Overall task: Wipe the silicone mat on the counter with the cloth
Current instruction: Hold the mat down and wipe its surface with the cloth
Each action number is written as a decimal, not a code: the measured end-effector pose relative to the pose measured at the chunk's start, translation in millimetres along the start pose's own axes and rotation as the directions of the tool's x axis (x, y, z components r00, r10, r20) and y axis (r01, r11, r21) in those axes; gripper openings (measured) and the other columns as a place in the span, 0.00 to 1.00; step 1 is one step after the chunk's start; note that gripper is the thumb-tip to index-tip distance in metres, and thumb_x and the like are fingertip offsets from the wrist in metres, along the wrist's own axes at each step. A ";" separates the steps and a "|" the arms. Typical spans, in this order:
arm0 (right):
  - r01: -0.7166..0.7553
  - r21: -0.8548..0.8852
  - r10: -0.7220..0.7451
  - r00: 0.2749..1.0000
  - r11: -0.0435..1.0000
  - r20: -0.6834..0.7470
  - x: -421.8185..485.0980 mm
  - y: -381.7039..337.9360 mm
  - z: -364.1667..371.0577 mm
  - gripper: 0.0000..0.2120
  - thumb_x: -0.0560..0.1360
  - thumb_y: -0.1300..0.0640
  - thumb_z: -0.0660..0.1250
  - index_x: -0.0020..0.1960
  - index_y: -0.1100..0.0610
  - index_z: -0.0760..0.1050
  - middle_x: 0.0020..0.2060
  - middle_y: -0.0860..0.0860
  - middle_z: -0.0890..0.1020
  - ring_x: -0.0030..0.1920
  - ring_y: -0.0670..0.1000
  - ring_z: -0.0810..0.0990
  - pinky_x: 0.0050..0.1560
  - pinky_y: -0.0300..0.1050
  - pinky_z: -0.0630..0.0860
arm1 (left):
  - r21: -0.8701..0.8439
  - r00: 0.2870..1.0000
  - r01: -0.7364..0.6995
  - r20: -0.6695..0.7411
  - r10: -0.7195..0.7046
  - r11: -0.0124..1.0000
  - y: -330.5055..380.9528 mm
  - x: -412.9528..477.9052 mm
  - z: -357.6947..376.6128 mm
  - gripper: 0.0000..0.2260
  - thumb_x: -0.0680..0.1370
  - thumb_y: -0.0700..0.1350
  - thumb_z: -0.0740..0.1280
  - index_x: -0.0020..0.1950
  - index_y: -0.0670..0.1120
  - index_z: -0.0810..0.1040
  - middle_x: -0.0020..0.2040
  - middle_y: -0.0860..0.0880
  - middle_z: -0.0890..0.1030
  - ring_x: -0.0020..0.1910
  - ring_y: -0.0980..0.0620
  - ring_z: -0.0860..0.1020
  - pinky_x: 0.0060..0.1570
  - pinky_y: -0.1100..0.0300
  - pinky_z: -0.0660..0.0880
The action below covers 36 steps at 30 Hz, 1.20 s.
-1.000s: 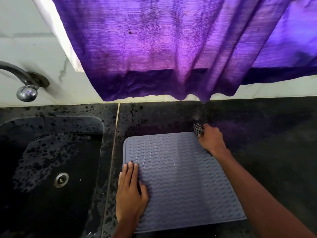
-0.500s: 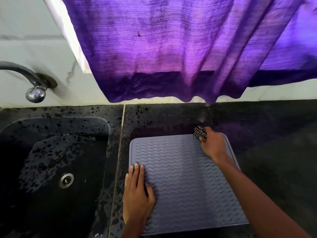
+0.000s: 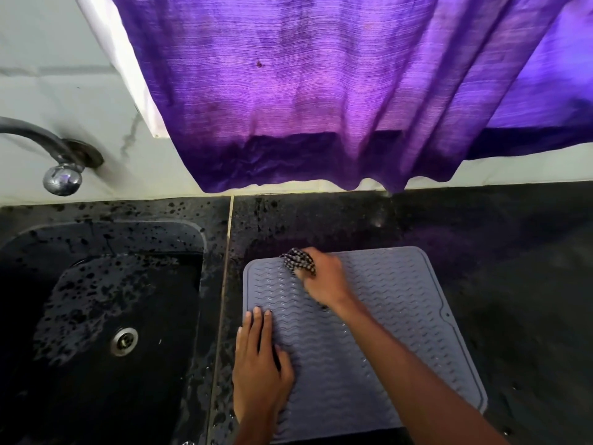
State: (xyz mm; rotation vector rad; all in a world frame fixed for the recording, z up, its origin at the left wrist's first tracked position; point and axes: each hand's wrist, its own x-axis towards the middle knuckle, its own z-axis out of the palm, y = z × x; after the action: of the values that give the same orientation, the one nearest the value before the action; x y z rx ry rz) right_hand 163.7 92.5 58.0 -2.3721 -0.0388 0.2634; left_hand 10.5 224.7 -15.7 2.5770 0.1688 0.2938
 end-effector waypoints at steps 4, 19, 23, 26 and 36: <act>-0.096 0.156 0.103 0.994 0.983 -0.041 -1.1 5.9 -8.9 0.18 0.75 0.55 0.69 0.64 0.54 0.74 0.55 0.52 0.82 0.57 0.51 0.79 0.53 0.38 0.71 | -0.003 1.000 0.005 -0.010 -0.005 1.000 0.4 -0.6 -0.5 0.28 0.76 0.47 0.57 0.75 0.40 0.70 0.76 0.43 0.69 0.77 0.45 0.65 0.79 0.54 0.53; -0.112 -0.225 0.087 0.989 0.968 -0.118 13.3 22.7 -33.1 0.17 0.75 0.57 0.68 0.63 0.56 0.73 0.49 0.60 0.82 0.51 0.62 0.80 0.49 0.52 0.79 | 0.005 1.000 -0.003 -0.007 0.003 1.000 1.0 -1.4 0.5 0.27 0.76 0.46 0.57 0.75 0.39 0.70 0.77 0.43 0.68 0.78 0.45 0.64 0.78 0.53 0.54; -0.038 -0.208 0.019 0.996 0.977 -0.089 13.0 4.7 -10.2 0.16 0.73 0.59 0.68 0.61 0.56 0.74 0.46 0.59 0.83 0.50 0.60 0.81 0.48 0.54 0.80 | -0.001 1.000 0.021 -0.003 -0.021 1.000 3.1 -1.3 -0.7 0.27 0.76 0.46 0.57 0.75 0.40 0.70 0.77 0.44 0.68 0.78 0.47 0.62 0.79 0.54 0.53; -0.011 -0.209 -0.005 0.997 0.978 -0.078 12.5 -7.1 -0.7 0.17 0.73 0.59 0.69 0.62 0.57 0.74 0.47 0.59 0.83 0.50 0.59 0.81 0.49 0.52 0.80 | -0.002 1.000 0.021 -0.002 -0.021 1.000 3.2 -0.4 -0.2 0.28 0.76 0.47 0.57 0.75 0.40 0.70 0.77 0.44 0.68 0.78 0.46 0.63 0.78 0.53 0.55; 0.121 -0.205 -0.117 0.993 0.971 0.034 8.8 -49.7 45.1 0.18 0.75 0.58 0.68 0.64 0.54 0.72 0.47 0.59 0.82 0.49 0.59 0.80 0.42 0.49 0.77 | 0.033 1.000 0.005 0.029 -0.006 0.999 1.8 -1.1 0.8 0.29 0.76 0.47 0.57 0.76 0.39 0.68 0.78 0.42 0.67 0.78 0.45 0.62 0.76 0.49 0.57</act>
State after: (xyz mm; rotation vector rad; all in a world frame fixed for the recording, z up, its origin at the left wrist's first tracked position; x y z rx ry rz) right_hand 165.7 160.2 58.5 -2.5617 -0.2280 0.2370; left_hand 9.8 222.6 -15.6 2.6118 0.1710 0.2539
